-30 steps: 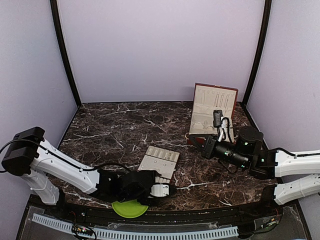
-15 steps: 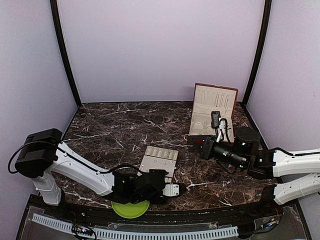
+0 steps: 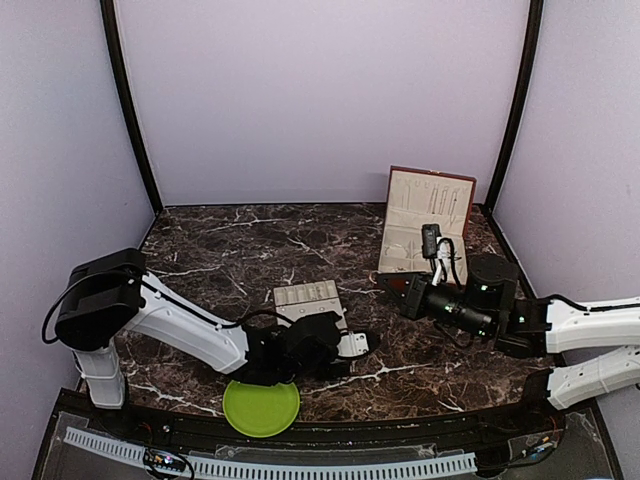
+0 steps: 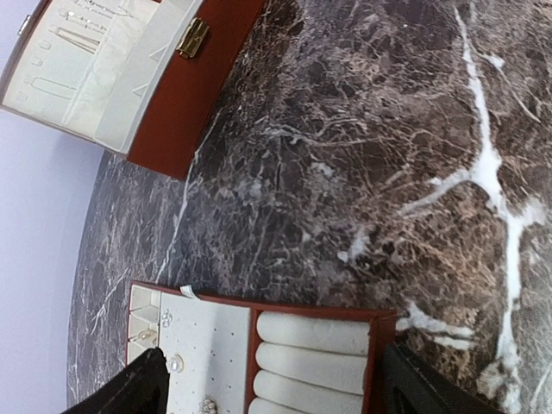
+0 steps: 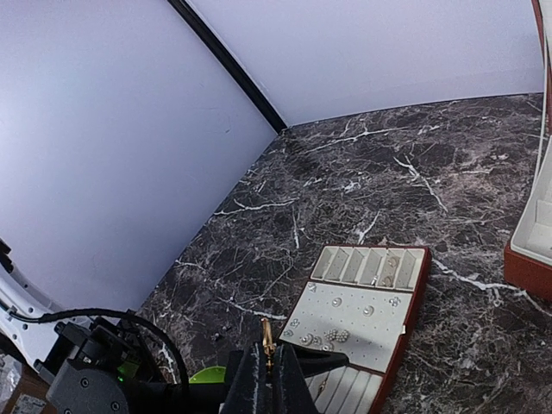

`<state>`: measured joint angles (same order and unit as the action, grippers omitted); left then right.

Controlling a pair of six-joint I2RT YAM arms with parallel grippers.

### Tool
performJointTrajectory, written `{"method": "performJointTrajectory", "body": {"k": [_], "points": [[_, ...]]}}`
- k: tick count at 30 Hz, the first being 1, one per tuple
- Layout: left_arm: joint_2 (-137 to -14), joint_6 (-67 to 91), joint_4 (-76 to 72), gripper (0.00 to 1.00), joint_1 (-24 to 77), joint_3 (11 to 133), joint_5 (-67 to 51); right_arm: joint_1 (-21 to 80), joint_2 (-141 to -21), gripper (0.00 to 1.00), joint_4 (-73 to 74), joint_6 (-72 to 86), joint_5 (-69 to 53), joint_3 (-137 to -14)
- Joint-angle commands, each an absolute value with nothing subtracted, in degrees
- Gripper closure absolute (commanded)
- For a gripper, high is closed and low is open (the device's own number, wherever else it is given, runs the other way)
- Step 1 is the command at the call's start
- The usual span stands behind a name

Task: Organize the mixed jewelry
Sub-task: Adjust the compartment layer at the center of the board.

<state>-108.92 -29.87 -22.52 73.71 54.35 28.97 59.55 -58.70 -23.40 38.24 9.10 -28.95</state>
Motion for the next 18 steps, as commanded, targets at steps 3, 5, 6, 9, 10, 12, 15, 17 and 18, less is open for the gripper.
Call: {"method": "performJointTrajectory", "body": {"k": [3, 5, 6, 9, 10, 12, 15, 17, 18], "points": [[-109.59, -26.18, -26.31, 0.12, 72.80, 57.99, 27.91, 59.24, -58.30, 1.00, -18.69, 37.69, 13.53, -32.05], [-108.20, -24.27, -26.43, 0.12, 72.54, 58.39, 25.98, 59.21, -58.01, 1.00, -15.85, 37.29, 14.59, -33.13], [-107.22, -23.34, -26.27, 0.11, 72.37, 58.39, 24.58, 59.18, -57.71, 1.00, -14.51, 37.09, 15.26, -33.66], [-102.56, -20.65, -24.89, 0.12, 72.03, 57.37, 17.28, 59.19, -56.88, 1.00, -10.07, 36.68, 17.02, -35.32], [-100.67, -19.72, -24.16, 0.11, 72.04, 56.76, 14.83, 59.21, -56.80, 1.00, -8.18, 36.50, 17.71, -35.97], [-96.68, -17.58, -22.18, 0.11, 71.94, 55.59, 11.68, 59.12, -56.92, 1.00, -4.70, 36.48, 18.77, -37.20], [-90.26, -14.37, -18.73, 0.11, 71.01, 52.61, 8.07, 59.02, -57.32, 1.00, -1.64, 36.67, 19.09, -37.96], [-85.52, -12.22, -16.78, 0.10, 69.14, 50.09, 6.03, 58.91, -58.20, 1.00, -1.16, 36.91, 18.36, -38.26], [-83.80, -11.01, -15.30, 0.10, 68.09, 49.08, 4.94, 58.89, -58.89, 1.00, -1.00, 36.99, 17.69, -38.61]]}}
